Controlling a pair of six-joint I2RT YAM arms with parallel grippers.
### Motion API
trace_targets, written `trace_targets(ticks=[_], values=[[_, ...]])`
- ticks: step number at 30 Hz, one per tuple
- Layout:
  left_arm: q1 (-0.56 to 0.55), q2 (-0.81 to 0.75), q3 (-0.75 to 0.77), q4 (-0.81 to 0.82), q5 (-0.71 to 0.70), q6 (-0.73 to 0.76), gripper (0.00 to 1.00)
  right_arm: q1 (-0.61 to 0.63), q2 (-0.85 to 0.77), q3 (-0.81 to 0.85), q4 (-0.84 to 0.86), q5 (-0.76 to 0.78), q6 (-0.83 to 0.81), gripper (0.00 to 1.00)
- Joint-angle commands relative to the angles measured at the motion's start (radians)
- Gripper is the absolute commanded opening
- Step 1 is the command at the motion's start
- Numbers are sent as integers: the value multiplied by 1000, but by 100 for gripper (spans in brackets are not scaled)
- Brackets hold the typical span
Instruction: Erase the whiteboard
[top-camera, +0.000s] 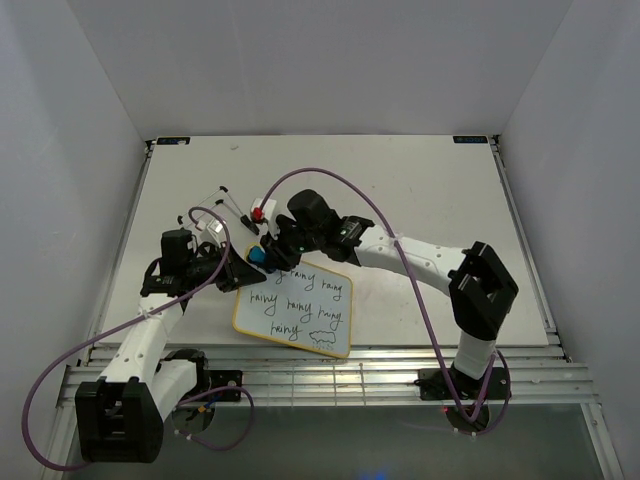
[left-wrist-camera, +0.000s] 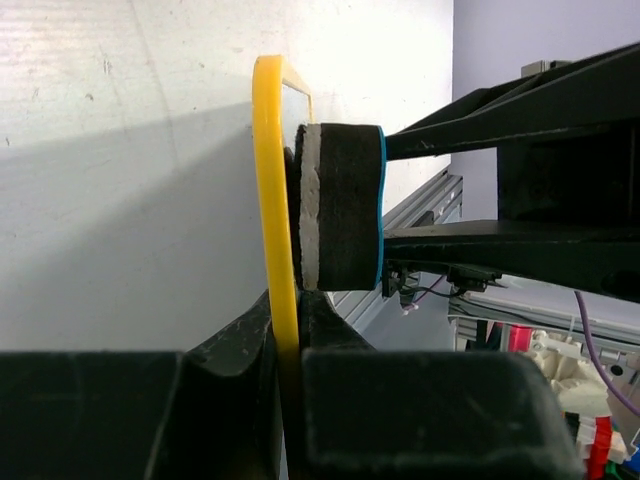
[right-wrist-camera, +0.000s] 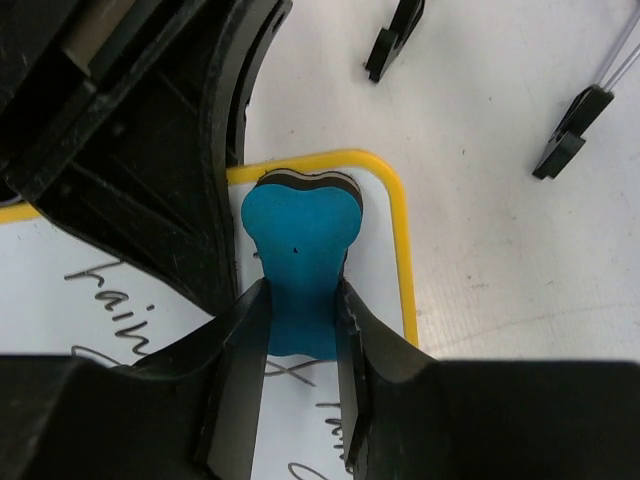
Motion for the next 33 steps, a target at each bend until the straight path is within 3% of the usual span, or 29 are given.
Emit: trace_targets(ticks=[1,9,19,26,33], values=[[-6,-26,19,96,28,57,0,26,12,-115,-52,32,-35,8],[-6,-30,21,94,25,55,0,14,-31,-318,-57,135,2,8],[-7,-38,21,93,22,57,0,-5,-77,-470,-57,94,50,8],[-7,-30,19,98,50,61,0,31,-35,-200,-57,9,105,8],[-6,-30,16,107,59,61,0,103,147,168,-173,-46,100,8]])
